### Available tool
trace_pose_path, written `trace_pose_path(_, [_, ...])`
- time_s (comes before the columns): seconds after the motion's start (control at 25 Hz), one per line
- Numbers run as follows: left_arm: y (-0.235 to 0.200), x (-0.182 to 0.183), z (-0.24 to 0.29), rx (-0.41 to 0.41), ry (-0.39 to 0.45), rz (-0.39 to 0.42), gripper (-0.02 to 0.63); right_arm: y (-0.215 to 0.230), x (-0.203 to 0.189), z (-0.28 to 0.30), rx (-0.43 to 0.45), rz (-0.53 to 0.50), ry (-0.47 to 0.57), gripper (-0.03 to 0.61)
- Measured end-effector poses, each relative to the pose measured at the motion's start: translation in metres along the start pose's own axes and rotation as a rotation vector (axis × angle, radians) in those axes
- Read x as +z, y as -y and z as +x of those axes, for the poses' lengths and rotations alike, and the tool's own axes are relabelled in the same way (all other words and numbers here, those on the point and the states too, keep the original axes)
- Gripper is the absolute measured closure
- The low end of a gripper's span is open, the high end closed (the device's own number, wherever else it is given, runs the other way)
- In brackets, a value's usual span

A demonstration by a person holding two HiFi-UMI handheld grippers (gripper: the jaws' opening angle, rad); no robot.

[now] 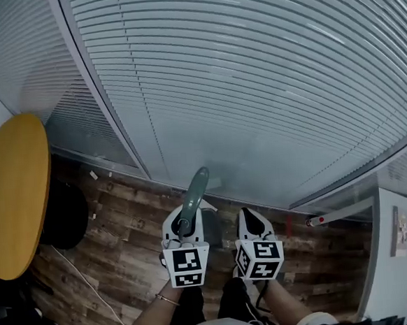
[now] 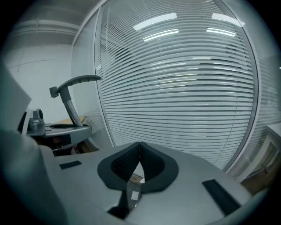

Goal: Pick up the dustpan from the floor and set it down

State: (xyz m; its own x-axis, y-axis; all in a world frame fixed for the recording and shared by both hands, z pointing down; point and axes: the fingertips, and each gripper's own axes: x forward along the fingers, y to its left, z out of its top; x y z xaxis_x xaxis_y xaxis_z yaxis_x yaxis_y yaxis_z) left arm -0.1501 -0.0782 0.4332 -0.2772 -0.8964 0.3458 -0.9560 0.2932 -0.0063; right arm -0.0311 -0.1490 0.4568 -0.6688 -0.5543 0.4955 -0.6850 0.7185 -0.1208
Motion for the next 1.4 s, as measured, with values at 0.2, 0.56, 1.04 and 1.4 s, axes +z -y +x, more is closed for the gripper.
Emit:
trace_pose_path(0.2, [-0.05, 0.005, -0.004, 0.02, -0.024, -0.022, 0.518, -0.042, 0.022, 0.022, 0.021, -0.03, 0.029, 0.546])
trace_pose_path(0.56, [-0.14, 0.006, -0.026, 0.129, 0.003, -0.02, 0.518, -0.134, 0.039, 0.053, 0.124, -0.083, 0.036, 0.546])
trace_pose_path(1.04, [-0.225, -0.029, -0.052, 0.285, 0.002, -0.046, 0.518, -0.227, 0.029, 0.11, 0.318, -0.197, -0.026, 0.546])
trace_pose_path(1.4, [-0.27, -0.065, -0.031, 0.352, -0.035, -0.106, 0.518, -0.25, 0.009, 0.158, 0.371, -0.219, -0.068, 0.546])
